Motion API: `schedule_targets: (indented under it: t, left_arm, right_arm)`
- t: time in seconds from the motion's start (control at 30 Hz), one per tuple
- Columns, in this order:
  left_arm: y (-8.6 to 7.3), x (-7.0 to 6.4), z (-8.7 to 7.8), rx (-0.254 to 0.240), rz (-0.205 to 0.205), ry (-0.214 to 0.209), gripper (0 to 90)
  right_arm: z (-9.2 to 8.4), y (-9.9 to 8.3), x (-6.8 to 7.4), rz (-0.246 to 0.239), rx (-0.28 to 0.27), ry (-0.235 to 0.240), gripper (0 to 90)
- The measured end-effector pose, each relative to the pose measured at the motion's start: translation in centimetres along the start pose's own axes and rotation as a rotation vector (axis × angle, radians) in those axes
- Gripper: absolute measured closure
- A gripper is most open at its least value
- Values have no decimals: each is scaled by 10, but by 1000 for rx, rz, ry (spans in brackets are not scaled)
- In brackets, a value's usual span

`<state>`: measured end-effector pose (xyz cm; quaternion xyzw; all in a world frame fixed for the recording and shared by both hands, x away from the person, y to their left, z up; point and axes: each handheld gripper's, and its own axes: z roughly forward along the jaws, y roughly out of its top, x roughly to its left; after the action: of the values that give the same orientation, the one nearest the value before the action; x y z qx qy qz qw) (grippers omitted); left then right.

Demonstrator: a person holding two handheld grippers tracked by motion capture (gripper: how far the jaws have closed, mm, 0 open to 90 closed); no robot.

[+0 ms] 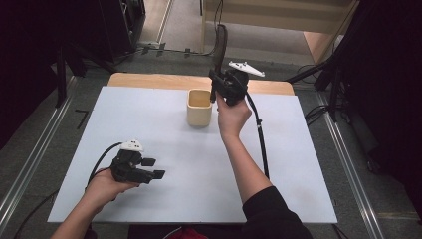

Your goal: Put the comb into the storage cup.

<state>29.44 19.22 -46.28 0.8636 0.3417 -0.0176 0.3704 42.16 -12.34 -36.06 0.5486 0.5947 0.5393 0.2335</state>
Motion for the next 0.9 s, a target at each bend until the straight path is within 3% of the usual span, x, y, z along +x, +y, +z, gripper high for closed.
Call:
schedule_targets:
  t: [0.2,0.57,0.7,0.9]
  left_arm:
    - [-2,1,-2,-4,-8,2,364]
    - [-6,1,-3,-6,-12,-2,364]
    - [-7,1,-2,-5,-15,-6,364]
    - [-7,2,-3,-5,-20,-6,364]
  right_arm:
    - [12,1,2,-22,16,-15,699]
    - [34,-8,6,-4,26,-11,699]
    - [38,-13,11,-35,20,-32,699]
    - [44,-17,9,-35,28,-59,699]
